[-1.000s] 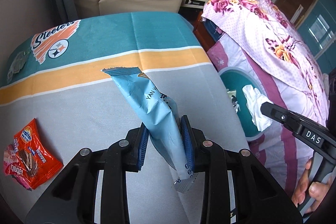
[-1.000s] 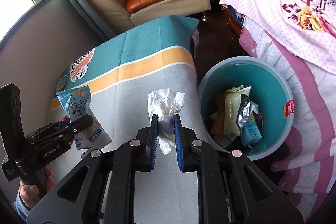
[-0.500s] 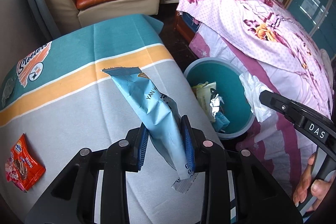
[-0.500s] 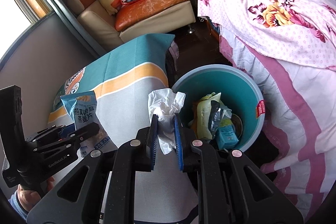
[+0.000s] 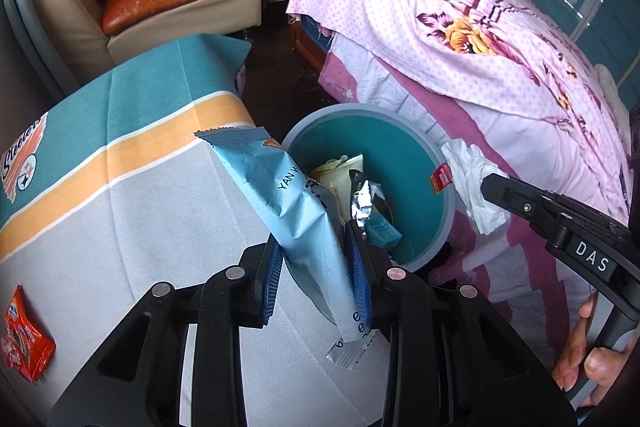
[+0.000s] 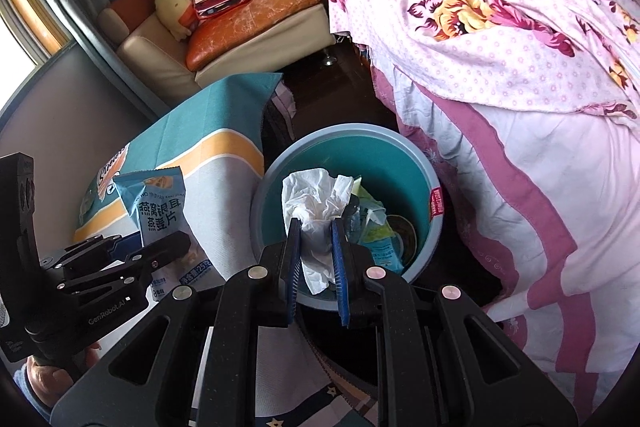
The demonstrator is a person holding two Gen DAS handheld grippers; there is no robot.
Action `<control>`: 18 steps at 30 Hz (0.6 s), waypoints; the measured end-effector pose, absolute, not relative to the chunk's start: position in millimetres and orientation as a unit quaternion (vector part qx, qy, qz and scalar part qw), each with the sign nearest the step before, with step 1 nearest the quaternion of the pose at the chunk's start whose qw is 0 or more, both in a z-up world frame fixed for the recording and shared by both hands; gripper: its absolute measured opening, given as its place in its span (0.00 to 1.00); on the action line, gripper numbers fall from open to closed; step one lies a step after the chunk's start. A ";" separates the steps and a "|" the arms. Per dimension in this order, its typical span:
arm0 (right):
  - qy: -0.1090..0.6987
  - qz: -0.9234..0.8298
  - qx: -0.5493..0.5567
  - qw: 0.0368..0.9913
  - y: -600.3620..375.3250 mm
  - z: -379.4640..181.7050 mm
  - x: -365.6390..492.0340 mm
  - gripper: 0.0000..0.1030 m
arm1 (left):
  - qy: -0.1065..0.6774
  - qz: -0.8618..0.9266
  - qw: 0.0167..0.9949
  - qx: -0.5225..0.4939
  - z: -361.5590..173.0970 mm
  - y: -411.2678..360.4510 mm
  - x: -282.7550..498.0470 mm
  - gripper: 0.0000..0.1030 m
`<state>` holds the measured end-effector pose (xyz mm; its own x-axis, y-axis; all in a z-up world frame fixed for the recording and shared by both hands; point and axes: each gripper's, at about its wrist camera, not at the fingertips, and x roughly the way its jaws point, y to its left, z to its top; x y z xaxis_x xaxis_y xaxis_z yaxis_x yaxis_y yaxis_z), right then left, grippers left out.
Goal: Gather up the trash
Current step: 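Carry the blue wrapper and tissue over the teal bin and open both tools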
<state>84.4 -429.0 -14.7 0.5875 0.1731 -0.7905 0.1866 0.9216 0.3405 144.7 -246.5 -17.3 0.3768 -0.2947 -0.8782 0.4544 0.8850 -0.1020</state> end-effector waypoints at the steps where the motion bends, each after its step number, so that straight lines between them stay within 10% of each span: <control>1: 0.456 -0.006 0.198 0.868 -430.8 -15.8 85.7 0.14 | 0.511 -0.229 0.825 0.079 -18.7 -249.6 146.2 0.31; 18: 0.474 -0.057 0.183 0.859 -458.3 -26.7 107.6 0.14 | 0.533 -0.268 0.800 0.070 -52.5 -291.8 181.2 0.34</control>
<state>107.6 -458.3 -26.7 0.5440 0.0765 -0.8356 0.2709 0.9265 0.2612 181.2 -291.8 -52.5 0.2884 -0.3545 -0.8895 0.5039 0.8461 -0.1739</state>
